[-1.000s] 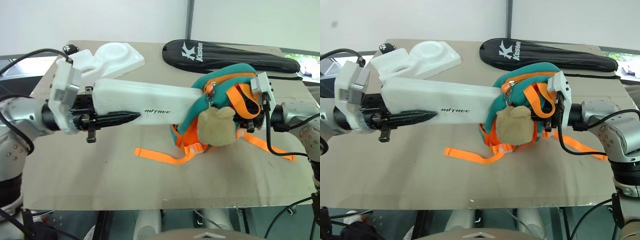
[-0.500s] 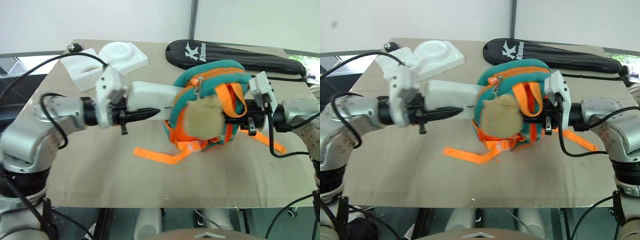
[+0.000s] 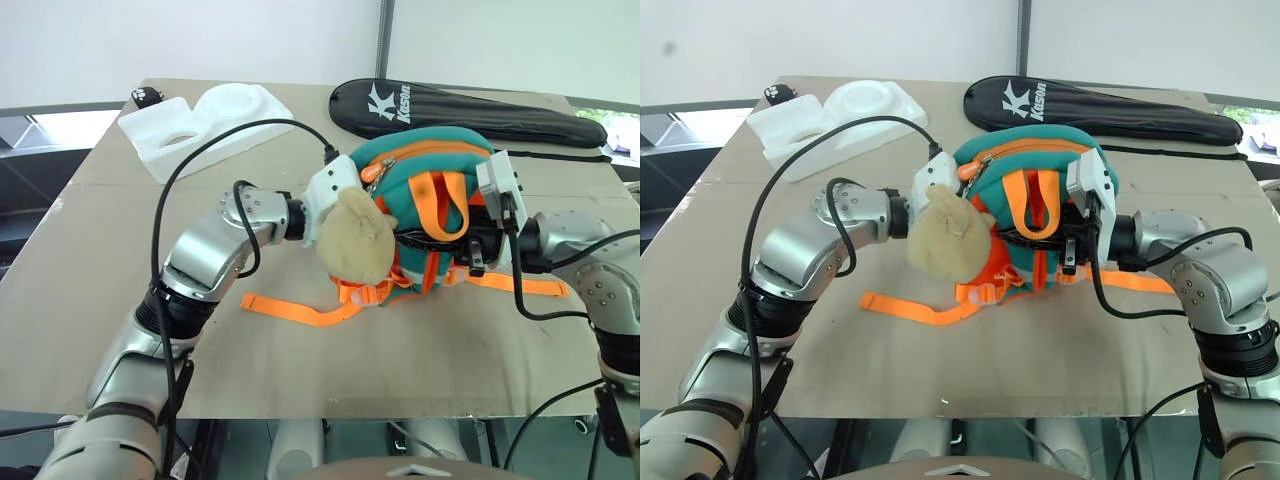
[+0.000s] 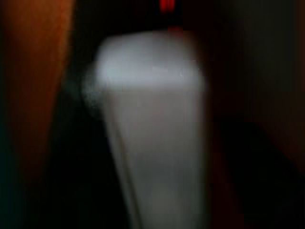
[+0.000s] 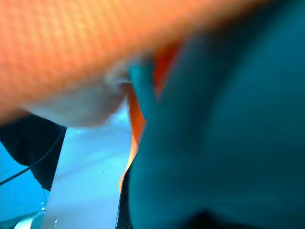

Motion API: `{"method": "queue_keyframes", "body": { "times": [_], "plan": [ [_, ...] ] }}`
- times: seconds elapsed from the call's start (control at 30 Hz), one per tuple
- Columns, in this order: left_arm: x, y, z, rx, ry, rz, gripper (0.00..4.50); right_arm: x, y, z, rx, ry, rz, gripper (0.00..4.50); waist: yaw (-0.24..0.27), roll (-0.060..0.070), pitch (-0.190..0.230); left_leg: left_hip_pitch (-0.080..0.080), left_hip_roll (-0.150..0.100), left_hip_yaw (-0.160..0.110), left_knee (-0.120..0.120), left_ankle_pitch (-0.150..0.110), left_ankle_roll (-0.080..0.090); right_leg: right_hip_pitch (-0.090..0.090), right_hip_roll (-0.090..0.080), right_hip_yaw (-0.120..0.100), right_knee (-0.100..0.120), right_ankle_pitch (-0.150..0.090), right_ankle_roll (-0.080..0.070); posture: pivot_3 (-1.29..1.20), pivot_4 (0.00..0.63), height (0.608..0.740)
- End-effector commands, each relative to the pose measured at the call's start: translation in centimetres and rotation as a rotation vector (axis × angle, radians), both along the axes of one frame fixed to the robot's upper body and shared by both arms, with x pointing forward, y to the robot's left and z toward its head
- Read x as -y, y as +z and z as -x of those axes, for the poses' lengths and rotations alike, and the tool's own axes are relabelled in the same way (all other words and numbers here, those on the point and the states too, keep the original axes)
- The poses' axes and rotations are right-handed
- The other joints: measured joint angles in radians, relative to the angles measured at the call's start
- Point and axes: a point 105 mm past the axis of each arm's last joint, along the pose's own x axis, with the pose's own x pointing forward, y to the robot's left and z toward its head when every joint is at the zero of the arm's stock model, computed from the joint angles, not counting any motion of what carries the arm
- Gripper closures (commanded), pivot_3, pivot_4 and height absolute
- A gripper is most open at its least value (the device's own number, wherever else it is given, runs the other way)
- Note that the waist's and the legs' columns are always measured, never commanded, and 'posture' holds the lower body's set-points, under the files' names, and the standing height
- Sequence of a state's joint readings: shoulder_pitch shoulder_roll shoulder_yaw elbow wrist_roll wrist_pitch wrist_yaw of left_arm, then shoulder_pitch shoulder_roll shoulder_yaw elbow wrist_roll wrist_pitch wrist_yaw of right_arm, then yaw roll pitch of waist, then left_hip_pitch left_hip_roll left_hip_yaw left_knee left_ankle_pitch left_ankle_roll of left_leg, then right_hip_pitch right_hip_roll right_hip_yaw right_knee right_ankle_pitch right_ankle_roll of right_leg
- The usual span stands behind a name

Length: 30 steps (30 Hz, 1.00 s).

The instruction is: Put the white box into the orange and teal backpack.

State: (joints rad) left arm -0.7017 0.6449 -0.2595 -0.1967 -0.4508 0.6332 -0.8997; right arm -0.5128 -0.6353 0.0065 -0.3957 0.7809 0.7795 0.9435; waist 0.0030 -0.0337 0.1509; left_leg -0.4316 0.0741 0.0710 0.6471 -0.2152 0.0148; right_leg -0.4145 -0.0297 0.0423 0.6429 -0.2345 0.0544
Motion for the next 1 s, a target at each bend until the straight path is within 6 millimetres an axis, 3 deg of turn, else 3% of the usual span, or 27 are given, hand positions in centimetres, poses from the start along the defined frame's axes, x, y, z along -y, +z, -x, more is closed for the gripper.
{"method": "queue_keyframes", "body": {
  "times": [0.03,0.17,0.23,0.33,0.5,0.6,0.77,0.83,0.93,1.0],
  "plan": [
    [-4.2,2.9,2.0,-0.097,-0.02,0.182,0.03,0.6,0.5,-0.6,0.063,-0.072,0.001,4.5,-0.018,0.0,0.0,0.0,0.0,0.0,0.0,0.0,0.0,0.0,0.0,0.0,0.0,0.0,0.0,0.0,0.15,0.74],
    [-8.4,5.5,3.9,-0.27,-0.008,0.372,0.03,0.7,0.4,-2.2,0.095,-0.157,0.007,4.5,-0.021,0.0,0.0,0.0,0.001,0.0,0.0,0.0,0.0,0.0,0.0,-0.001,0.001,0.0,0.0,0.0,0.15,0.74],
    [-9.4,6.6,5.5,-0.381,-0.043,0.456,0.03,0.5,0.6,-2.9,0.107,-0.197,-0.004,4.5,-0.016,0.0,0.0,0.0,0.001,0.0,0.001,0.0,0.0,0.0,-0.001,-0.001,0.001,0.0,0.0,0.0,0.15,0.74],
    [-8.5,6.4,7.7,-0.516,-0.118,0.476,0.03,0.0,0.8,-3.2,0.123,-0.208,-0.012,4.5,-0.011,0.0,0.0,0.001,-0.001,0.0,0.003,0.0,0.0,0.002,-0.004,-0.002,0.001,0.0,0.001,0.0,0.15,0.74],
    [-5.0,4.0,7.3,-0.586,-0.053,0.477,0.03,-1.1,1.3,-2.8,0.126,-0.19,-0.026,4.5,-0.008,-0.001,0.0,0.0,-0.001,-0.001,0.003,0.0,0.0,0.003,-0.005,-0.002,0.001,0.0,0.001,0.0,0.15,0.74],
    [-2.9,3.1,5.8,-0.593,0.011,0.529,0.03,-1.3,1.4,-2.4,0.122,-0.187,-0.027,4.5,-0.009,-0.001,0.0,0.0,-0.001,-0.001,0.002,0.0,0.0,0.003,-0.004,-0.002,0.002,0.0,0.001,0.0,0.15,0.74],
    [-0.7,2.6,4.9,-0.62,0.019,0.579,0.03,-1.2,1.3,-2.2,0.112,-0.201,-0.029,4.5,-0.015,-0.001,0.0,0.001,-0.001,-0.001,0.002,0.0,0.0,0.002,-0.003,-0.002,0.002,0.0,0.0,0.0,0.15,0.74],
    [-0.5,2.8,4.8,-0.62,0.015,0.594,0.56,-1.2,1.3,-2.2,0.109,-0.211,-0.031,4.5,-0.016,-0.001,0.0,0.001,-0.001,-0.001,0.002,0.0,0.0,0.002,-0.002,-0.002,0.002,0.0,0.0,0.0,0.15,0.74],
    [-0.8,3.7,5.0,-0.594,-0.018,0.624,1.71,-0.9,1.4,-2.4,0.106,-0.236,-0.042,4.5,-0.014,-0.001,0.0,0.001,-0.001,-0.001,0.002,0.0,0.0,0.002,-0.002,-0.002,0.002,0.0,0.0,0.0,0.15,0.74],
    [-2.1,4.6,5.1,-0.567,-0.018,0.654,2.56,-0.3,1.9,-2.8,0.102,-0.279,-0.074,4.5,-0.014,-0.001,0.0,0.001,-0.001,-0.001,0.002,0.0,0.0,0.002,-0.003,-0.002,0.002,0.0,0.0,0.0,0.15,0.74]
  ]
}}
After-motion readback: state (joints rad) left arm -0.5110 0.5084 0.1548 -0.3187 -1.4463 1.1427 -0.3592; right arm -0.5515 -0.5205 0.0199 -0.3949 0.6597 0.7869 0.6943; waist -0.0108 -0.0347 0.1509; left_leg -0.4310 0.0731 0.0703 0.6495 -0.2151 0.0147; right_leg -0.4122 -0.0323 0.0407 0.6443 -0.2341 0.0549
